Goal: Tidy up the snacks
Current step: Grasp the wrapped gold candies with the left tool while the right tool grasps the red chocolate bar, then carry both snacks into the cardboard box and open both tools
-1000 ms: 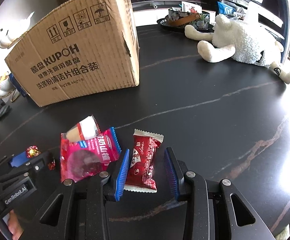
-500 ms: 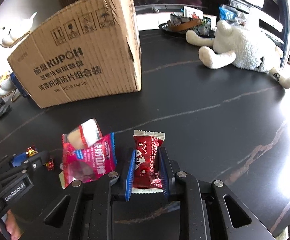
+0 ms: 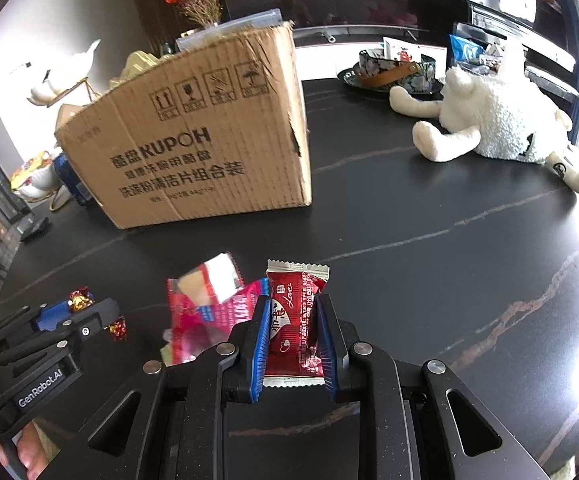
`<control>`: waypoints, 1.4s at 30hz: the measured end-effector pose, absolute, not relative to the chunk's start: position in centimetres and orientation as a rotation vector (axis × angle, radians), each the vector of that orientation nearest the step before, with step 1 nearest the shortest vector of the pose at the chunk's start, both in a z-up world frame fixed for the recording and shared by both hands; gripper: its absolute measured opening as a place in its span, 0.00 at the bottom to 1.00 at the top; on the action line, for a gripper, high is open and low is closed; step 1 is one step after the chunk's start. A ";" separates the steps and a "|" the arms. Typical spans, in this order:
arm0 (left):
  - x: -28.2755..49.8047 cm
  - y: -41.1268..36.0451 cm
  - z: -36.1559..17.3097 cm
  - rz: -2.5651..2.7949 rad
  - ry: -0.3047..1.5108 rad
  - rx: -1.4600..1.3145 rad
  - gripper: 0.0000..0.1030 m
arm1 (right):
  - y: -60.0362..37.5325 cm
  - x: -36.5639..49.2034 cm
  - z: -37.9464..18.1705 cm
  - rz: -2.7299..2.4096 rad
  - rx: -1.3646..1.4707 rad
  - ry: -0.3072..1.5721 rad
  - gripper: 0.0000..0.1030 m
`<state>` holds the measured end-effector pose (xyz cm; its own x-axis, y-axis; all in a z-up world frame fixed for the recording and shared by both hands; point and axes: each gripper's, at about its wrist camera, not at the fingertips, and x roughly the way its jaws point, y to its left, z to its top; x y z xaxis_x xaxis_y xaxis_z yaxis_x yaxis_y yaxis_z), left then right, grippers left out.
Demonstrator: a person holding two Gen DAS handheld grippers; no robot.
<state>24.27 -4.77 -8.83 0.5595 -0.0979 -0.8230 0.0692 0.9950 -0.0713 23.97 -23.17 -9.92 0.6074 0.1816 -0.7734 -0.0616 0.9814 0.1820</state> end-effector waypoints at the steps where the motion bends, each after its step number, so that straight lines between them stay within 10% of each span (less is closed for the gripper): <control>1: 24.1 -4.8 -8.6 -0.101 0.965 -0.032 0.31 | -23.2 23.9 -9.8 0.148 0.146 0.904 0.23; 42: 22.8 -3.0 3.7 -0.164 0.728 -0.010 0.31 | -19.5 23.4 2.3 0.282 0.163 0.712 0.23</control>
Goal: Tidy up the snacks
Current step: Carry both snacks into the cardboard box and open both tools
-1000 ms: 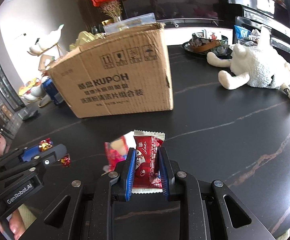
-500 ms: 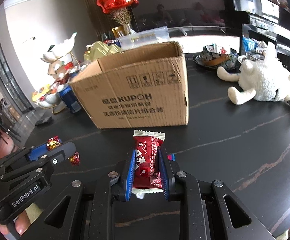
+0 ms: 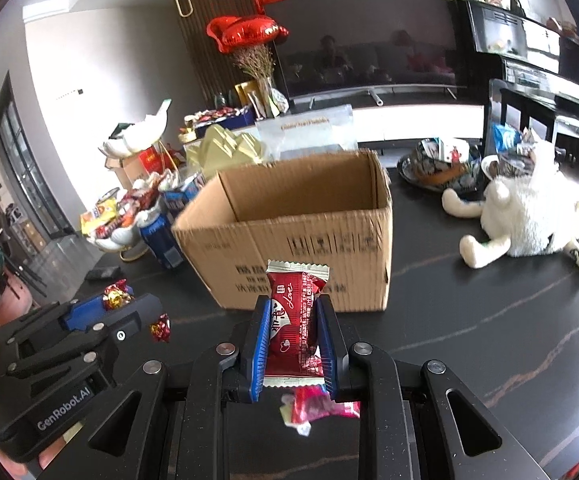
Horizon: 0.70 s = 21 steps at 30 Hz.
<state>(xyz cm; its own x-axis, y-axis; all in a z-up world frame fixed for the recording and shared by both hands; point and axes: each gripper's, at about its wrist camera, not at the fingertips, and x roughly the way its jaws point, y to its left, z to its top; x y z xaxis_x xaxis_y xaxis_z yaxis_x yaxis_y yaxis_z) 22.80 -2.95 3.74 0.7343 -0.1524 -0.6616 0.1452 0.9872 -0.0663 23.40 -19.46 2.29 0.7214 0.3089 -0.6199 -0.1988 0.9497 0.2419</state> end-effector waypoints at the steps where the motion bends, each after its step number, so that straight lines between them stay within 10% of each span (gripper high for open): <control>1: 22.9 -2.9 4.1 -0.166 0.723 -0.009 0.31 | -19.4 23.6 2.6 0.284 0.160 0.708 0.23; 21: 28.5 -2.6 9.1 -0.180 0.675 0.038 0.31 | -18.4 28.7 8.2 0.287 0.112 0.656 0.23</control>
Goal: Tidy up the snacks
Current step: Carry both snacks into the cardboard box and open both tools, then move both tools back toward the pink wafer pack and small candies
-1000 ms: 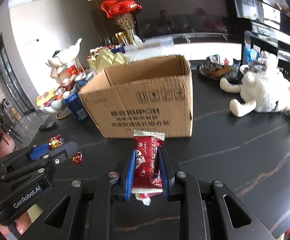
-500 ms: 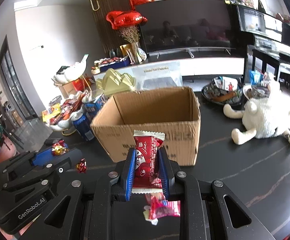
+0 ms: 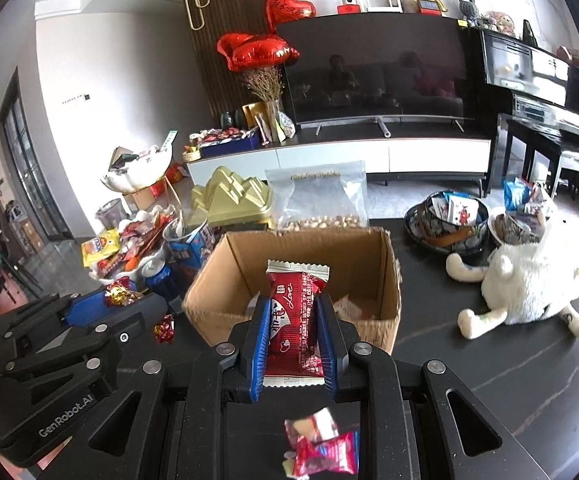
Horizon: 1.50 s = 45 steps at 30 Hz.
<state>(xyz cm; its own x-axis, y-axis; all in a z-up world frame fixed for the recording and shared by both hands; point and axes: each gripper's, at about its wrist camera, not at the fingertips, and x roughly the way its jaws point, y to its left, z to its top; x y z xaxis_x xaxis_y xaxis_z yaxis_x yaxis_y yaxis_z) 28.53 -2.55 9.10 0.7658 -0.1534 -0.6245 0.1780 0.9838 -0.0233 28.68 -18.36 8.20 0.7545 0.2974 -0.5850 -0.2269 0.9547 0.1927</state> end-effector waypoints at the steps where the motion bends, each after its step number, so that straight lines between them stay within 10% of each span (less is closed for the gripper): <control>1: 28.9 -2.5 9.1 -0.181 0.677 0.038 0.31 | -18.3 29.0 8.2 0.287 0.110 0.659 0.23; 23: 38.4 -2.4 6.9 -0.154 0.713 0.101 0.39 | -17.2 37.9 6.2 0.261 0.052 0.725 0.31; 45: 29.4 -2.9 7.9 -0.205 0.671 0.078 0.54 | -19.1 29.8 6.7 0.244 0.078 0.706 0.39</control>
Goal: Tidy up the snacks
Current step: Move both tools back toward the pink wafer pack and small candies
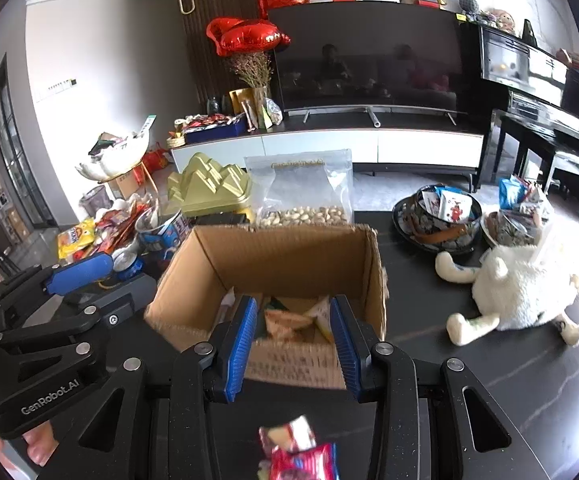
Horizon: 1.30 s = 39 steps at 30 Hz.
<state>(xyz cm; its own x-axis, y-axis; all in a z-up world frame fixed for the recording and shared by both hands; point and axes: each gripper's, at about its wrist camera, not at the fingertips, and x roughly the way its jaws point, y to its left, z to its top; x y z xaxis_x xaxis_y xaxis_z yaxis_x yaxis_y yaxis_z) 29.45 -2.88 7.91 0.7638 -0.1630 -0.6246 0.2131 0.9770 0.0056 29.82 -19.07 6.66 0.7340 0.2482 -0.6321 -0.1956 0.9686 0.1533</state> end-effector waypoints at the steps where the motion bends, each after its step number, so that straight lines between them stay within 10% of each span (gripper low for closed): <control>1: 29.0 -3.0 8.0 -0.205 0.668 0.080 0.54 | -19.1 29.3 6.6 0.245 0.079 0.706 0.42; 39: 21.4 -4.6 -4.7 -0.181 0.868 0.098 0.56 | -20.3 23.6 -6.5 0.321 0.073 0.928 0.64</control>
<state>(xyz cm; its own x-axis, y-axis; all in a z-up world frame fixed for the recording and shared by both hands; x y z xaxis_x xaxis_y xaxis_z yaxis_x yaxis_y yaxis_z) 21.43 -4.57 -4.74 0.6319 -0.1183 -0.7659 0.1981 0.9801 0.0121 23.61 -20.35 -6.53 0.5551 0.3034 -0.7745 -0.2405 0.9499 0.1997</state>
